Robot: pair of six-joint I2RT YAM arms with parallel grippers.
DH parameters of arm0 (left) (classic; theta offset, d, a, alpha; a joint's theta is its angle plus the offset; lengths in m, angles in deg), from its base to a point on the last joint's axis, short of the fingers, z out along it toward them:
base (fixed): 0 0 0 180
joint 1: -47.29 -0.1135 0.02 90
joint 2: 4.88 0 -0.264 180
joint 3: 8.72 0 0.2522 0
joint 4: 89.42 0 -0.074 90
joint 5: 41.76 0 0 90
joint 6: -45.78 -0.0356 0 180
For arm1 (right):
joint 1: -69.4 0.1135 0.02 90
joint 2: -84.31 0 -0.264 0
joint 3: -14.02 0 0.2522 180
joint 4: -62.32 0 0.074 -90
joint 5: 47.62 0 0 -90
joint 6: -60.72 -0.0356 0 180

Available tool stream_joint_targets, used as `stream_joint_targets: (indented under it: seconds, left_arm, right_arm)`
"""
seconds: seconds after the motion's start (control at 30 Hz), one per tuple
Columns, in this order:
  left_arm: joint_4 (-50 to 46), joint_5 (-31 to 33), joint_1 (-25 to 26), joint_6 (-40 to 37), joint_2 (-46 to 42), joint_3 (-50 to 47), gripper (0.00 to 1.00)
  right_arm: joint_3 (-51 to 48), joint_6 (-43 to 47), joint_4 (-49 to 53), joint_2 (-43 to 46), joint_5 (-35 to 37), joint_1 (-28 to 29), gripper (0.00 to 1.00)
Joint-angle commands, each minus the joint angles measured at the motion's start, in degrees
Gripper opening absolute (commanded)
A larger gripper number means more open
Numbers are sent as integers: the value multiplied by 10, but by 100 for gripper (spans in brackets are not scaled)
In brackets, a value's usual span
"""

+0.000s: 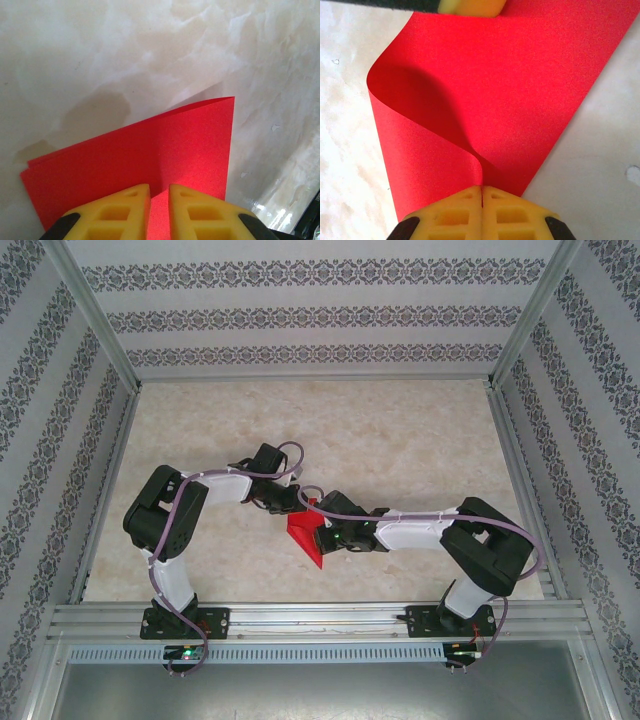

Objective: Fold a paper plane with a square sheet of paper (fold left side to right side)
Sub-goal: Third fold the triangle at the center of the table.

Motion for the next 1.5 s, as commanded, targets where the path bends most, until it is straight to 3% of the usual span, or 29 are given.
stream_joint_targets:
  seconds: [0.0, 0.33, 0.63, 0.97, 1.47]
  left_arm:
    - [-48, 37, 5, -23, -12, 21, 22]
    - [-76, 31, -41, -32, -68, 60, 37]
    - [-90, 11, -92, -59, -198, -15, 32]
    - [21, -111, -84, 21, -282, -152, 23]
    - [105, -123, 2, 79, -220, -193, 20]
  right_arm:
    - [-10, -3, 37, -28, -6, -7, 0]
    - [-13, -8, 43, -32, -6, -6, 0]
    - [-13, -4, 54, -28, -8, -7, 0]
    - [-2, -1, 59, -44, -15, -7, 0]
    - [4, -3, 66, -53, -17, -7, 0]
